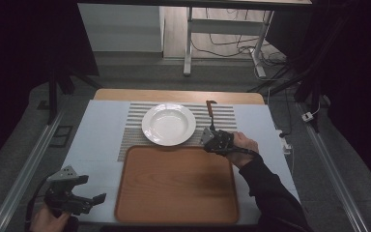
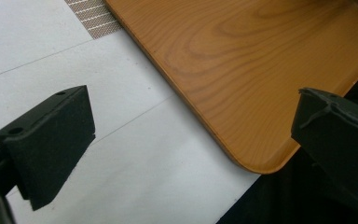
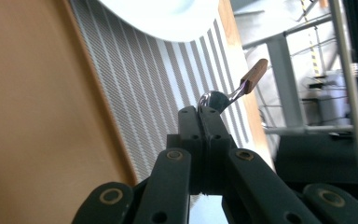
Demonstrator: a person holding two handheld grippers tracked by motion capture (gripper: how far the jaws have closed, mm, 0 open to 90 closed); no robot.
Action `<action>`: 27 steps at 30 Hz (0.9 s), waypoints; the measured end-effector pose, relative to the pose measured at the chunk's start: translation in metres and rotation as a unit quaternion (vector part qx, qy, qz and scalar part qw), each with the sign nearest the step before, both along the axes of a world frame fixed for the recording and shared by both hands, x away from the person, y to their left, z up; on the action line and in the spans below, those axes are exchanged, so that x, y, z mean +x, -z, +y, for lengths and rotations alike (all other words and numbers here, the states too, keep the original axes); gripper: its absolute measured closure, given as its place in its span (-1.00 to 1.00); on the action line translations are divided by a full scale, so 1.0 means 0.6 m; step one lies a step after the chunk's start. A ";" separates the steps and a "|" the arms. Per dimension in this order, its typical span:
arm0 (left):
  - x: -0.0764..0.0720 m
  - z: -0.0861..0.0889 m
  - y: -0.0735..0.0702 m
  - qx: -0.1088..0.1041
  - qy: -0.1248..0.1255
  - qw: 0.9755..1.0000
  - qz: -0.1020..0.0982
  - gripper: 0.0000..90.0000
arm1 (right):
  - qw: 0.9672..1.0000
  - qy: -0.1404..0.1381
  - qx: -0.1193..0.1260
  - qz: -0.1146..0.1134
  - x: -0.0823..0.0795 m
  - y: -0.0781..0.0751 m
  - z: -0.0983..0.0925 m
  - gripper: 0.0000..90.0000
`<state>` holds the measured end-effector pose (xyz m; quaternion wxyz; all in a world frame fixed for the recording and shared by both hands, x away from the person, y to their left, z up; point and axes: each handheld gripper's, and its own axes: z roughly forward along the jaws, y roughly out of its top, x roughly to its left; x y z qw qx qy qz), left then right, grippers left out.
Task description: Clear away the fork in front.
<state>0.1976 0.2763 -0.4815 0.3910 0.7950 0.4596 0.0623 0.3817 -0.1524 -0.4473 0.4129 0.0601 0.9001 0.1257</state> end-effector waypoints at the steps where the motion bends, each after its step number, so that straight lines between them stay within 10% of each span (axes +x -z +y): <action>1: 0.000 0.000 0.000 -0.001 0.001 1.000 0.000 -1.00 | 1.000 0.004 0.018 0.004 -0.005 -0.003 -0.003 1.00; 7: 0.000 -0.002 0.000 0.003 0.006 1.000 -0.002 -1.00 | 0.994 0.005 0.096 0.045 -0.029 -0.023 -0.020 1.00; 12: 0.000 -0.002 0.000 0.000 0.012 1.000 0.000 -1.00 | 0.980 -0.007 0.175 0.097 -0.041 -0.041 -0.037 1.00; 20: 0.002 -0.002 0.000 -0.005 0.026 1.000 0.003 -1.00 | 0.941 -0.026 0.288 0.176 -0.061 -0.056 -0.063 1.00; 21: 0.002 -0.002 0.000 -0.006 0.028 1.000 0.004 -1.00 | 0.941 -0.026 0.288 0.176 -0.061 -0.056 -0.063 1.00; 22: 0.003 -0.002 0.000 -0.009 0.035 0.999 0.005 -1.00 | 0.931 -0.030 0.308 0.194 -0.067 -0.057 -0.068 1.00; 24: 0.003 -0.002 0.000 -0.011 0.038 0.999 0.006 -1.00 | 0.929 -0.032 0.312 0.198 -0.069 -0.058 -0.069 1.00; 27: 0.005 -0.005 -0.001 -0.021 0.050 0.998 -0.003 -1.00 | 0.916 -0.040 0.333 0.221 -0.081 -0.060 -0.075 1.00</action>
